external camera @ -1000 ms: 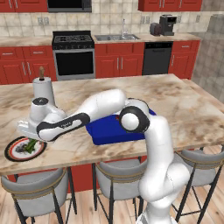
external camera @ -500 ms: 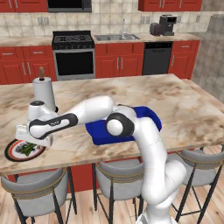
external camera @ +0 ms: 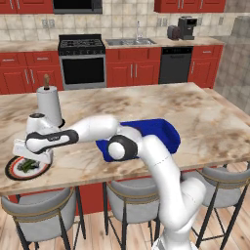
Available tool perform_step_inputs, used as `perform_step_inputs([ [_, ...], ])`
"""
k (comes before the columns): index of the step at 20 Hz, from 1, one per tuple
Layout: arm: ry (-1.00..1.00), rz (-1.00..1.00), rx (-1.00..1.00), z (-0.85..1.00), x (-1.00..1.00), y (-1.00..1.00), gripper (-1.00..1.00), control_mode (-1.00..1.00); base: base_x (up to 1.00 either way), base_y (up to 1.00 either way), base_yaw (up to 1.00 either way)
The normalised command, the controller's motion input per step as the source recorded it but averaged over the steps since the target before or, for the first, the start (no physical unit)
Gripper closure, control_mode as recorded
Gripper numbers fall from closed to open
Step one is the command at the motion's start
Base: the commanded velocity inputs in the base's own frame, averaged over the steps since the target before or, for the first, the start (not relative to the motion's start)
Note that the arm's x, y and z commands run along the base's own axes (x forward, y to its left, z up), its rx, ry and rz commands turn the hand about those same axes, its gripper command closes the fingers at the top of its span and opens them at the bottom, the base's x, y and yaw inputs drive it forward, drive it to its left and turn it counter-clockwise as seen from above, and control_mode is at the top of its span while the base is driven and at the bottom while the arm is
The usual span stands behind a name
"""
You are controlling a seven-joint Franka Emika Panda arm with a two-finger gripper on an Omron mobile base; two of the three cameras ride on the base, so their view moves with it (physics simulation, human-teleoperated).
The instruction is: Create a steak meal by picking up the steak and asparagus from the tray and placing them on the plate. Leave the radish on the tray.
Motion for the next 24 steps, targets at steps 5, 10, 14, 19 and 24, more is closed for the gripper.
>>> perform_step_inputs([
  [5,0.00,0.00,-0.03,0.00,0.19,0.35,1.00,-1.00,0.00,0.00,0.00],
  [10,-0.03,0.00,-0.01,0.00,0.04,0.09,-1.00,-1.00,0.00,0.00,0.00],
  [14,-0.08,0.00,0.00,0.00,0.00,0.00,-1.00,-1.00,0.00,0.00,0.00],
  [19,-0.10,0.00,0.00,0.00,0.00,0.00,-1.00,-1.00,0.00,0.00,0.00],
  [24,-0.12,-0.01,0.00,0.00,-0.08,-0.20,-1.00,-1.00,0.00,0.00,0.00],
])
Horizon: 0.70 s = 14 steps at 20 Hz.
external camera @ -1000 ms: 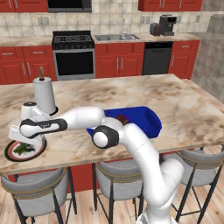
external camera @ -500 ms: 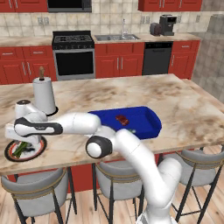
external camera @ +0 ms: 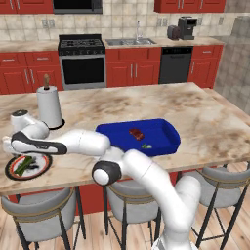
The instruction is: Create a steak meal by picking up the steak and asparagus from the tray and placing them on the plate. Leave the radish on the tray.
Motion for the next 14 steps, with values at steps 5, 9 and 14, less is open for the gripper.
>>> perform_step_inputs([
  [5,-0.05,-0.05,0.00,0.00,-0.51,-0.89,-1.00,-1.00,0.00,0.00,0.00],
  [9,0.00,-0.02,0.00,-0.01,-0.71,-1.00,-1.00,-1.00,0.00,0.00,0.00],
  [14,-0.02,0.00,0.00,-0.20,-0.72,-1.00,-1.00,-1.00,0.00,0.00,0.00],
])
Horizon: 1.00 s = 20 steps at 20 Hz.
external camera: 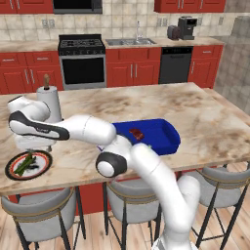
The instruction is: Create a steak meal by picking up the steak and asparagus from the tray and placing them on the plate. Leave the radish on the tray.
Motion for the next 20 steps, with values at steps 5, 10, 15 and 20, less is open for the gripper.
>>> perform_step_inputs([
  [5,-0.09,0.00,0.00,-0.09,-0.68,-1.00,-1.00,-1.00,0.00,0.00,0.00],
  [10,-0.17,0.00,0.04,0.16,-0.40,-1.00,-1.00,-1.00,0.00,0.00,0.00],
  [15,-0.15,0.00,0.06,0.26,-0.16,-1.00,-1.00,-1.00,0.00,0.00,0.00],
  [20,-0.12,0.00,0.03,0.30,-0.05,-1.00,-1.00,-1.00,0.00,0.00,0.00],
])
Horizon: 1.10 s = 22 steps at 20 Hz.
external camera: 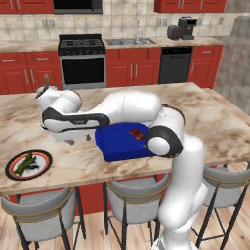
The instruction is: Create a steak meal by picking up the steak and asparagus from the tray and placing them on the plate. Leave the radish on the tray.
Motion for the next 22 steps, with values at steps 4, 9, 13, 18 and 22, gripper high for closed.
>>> perform_step_inputs([
  [4,-0.09,0.01,0.02,0.30,0.00,-1.00,-1.00,-1.00,0.00,0.00,0.00],
  [9,-0.02,0.02,0.01,0.31,0.00,-1.00,-1.00,-1.00,0.00,0.00,0.00],
  [13,0.00,0.06,0.00,0.21,0.00,-1.00,-1.00,-1.00,0.00,0.00,0.00],
  [18,0.04,0.11,0.00,0.02,0.00,-1.00,-1.00,-1.00,0.00,0.00,0.00],
  [22,0.13,0.14,0.00,-0.01,0.02,-1.00,-1.00,-1.00,0.00,0.00,0.00],
])
